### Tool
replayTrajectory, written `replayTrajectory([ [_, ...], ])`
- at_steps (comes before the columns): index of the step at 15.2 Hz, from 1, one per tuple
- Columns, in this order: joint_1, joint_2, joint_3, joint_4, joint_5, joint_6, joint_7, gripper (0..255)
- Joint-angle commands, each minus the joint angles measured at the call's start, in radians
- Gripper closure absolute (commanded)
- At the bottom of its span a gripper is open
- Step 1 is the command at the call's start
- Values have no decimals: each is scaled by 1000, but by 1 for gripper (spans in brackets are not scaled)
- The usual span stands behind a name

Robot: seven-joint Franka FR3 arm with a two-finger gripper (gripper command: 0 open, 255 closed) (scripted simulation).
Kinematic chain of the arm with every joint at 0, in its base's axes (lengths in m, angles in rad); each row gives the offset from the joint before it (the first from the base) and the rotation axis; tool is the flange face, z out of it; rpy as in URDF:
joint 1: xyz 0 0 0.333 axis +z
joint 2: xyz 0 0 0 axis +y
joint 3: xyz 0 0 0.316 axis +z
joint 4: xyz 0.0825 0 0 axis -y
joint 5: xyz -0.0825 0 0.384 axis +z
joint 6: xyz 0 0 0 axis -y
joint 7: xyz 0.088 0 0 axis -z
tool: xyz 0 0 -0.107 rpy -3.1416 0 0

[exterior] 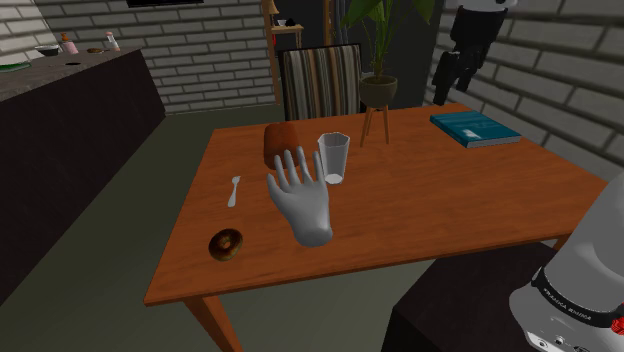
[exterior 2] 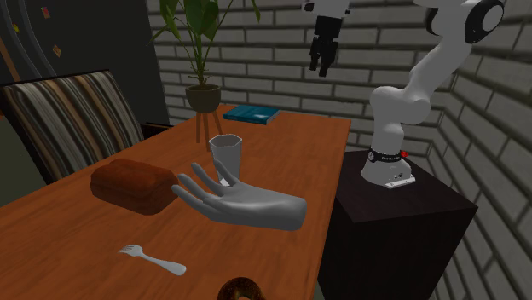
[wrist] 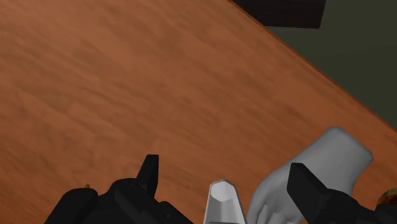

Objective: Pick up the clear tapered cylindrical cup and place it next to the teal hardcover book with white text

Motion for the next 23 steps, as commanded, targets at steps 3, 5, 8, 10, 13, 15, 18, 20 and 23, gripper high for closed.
replayTrajectory([
  [3, 0, 61, 14, 3, 1, 56, 15, 0],
  [5, -1, 125, 27, 12, 0, 109, 31, 0],
  [8, -3, 226, 47, 36, -5, 183, 56, 0],
  [10, -5, 296, 61, 59, -11, 228, 73, 0],
  [13, -9, 404, 80, 103, -26, 289, 101, 0],
  [15, -11, 478, 92, 139, -39, 324, 120, 0],
  [18, -12, 592, 107, 203, -63, 367, 151, 0],
  [20, -11, 669, 116, 252, -83, 390, 172, 0],
  [23, -6, 786, 124, 337, -115, 415, 203, 0],
])
